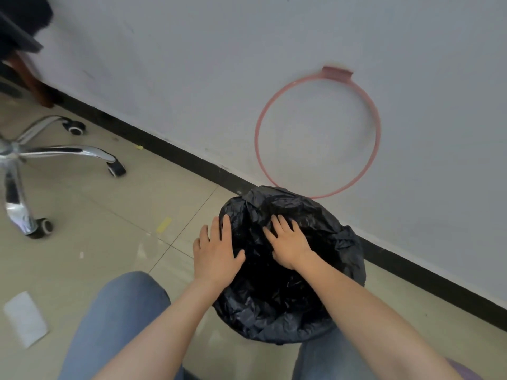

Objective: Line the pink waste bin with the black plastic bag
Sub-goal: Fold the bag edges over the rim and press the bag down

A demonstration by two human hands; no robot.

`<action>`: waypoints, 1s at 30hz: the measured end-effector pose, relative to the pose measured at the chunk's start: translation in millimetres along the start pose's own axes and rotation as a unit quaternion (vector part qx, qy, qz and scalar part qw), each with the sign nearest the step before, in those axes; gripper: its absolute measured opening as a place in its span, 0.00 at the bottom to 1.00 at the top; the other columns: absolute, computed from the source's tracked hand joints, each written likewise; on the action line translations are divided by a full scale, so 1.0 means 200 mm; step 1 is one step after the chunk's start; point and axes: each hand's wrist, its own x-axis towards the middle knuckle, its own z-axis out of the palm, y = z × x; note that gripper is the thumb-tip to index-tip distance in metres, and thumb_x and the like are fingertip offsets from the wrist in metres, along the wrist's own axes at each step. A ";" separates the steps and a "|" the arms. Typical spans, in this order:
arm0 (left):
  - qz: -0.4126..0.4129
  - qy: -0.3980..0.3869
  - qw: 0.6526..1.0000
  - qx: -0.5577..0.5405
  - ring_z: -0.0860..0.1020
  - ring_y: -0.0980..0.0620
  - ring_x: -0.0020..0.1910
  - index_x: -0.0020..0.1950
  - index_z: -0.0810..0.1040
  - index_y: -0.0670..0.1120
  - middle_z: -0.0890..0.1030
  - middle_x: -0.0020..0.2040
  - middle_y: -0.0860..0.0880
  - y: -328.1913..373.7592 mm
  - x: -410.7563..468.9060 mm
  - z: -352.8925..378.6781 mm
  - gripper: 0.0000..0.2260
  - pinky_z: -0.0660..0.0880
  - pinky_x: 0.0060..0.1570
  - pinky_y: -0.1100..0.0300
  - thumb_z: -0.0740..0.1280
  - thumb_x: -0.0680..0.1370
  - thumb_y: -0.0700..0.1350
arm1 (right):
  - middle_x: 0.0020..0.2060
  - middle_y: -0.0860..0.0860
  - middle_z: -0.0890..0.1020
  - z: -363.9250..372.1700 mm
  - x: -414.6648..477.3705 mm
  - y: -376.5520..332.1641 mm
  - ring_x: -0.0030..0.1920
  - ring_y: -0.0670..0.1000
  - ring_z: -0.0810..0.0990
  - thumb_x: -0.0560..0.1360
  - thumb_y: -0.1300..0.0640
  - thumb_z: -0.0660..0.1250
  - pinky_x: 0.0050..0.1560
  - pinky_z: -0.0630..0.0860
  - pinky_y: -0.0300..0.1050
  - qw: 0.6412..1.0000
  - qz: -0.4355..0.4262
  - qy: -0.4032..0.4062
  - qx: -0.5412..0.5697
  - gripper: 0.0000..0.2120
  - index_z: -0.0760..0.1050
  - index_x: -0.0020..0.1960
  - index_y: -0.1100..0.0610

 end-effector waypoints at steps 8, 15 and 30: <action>0.015 -0.006 1.000 0.017 0.48 0.41 0.76 0.76 0.40 0.47 0.47 0.78 0.44 0.00 0.00 -0.01 0.35 0.52 0.73 0.47 0.58 0.77 0.54 | 0.75 0.60 0.52 0.08 -0.20 0.03 0.75 0.60 0.47 0.79 0.49 0.56 0.74 0.46 0.60 0.981 -0.157 -0.032 -0.106 0.26 0.55 0.74 0.56; 0.015 -0.015 1.000 0.009 0.48 0.41 0.76 0.76 0.40 0.47 0.47 0.78 0.45 0.00 -0.01 -0.01 0.34 0.52 0.73 0.47 0.55 0.78 0.57 | 0.74 0.56 0.59 0.19 -0.17 0.12 0.74 0.57 0.54 0.79 0.41 0.51 0.74 0.46 0.56 0.944 -0.039 -0.283 -0.165 0.28 0.56 0.74 0.55; 0.018 -0.014 1.000 -0.007 0.48 0.43 0.76 0.76 0.43 0.50 0.49 0.78 0.48 -0.01 0.01 -0.01 0.32 0.51 0.74 0.46 0.47 0.77 0.64 | 0.72 0.57 0.63 -0.07 0.12 -0.23 0.72 0.56 0.62 0.77 0.61 0.57 0.72 0.60 0.50 0.795 0.070 0.015 0.603 0.27 0.53 0.74 0.57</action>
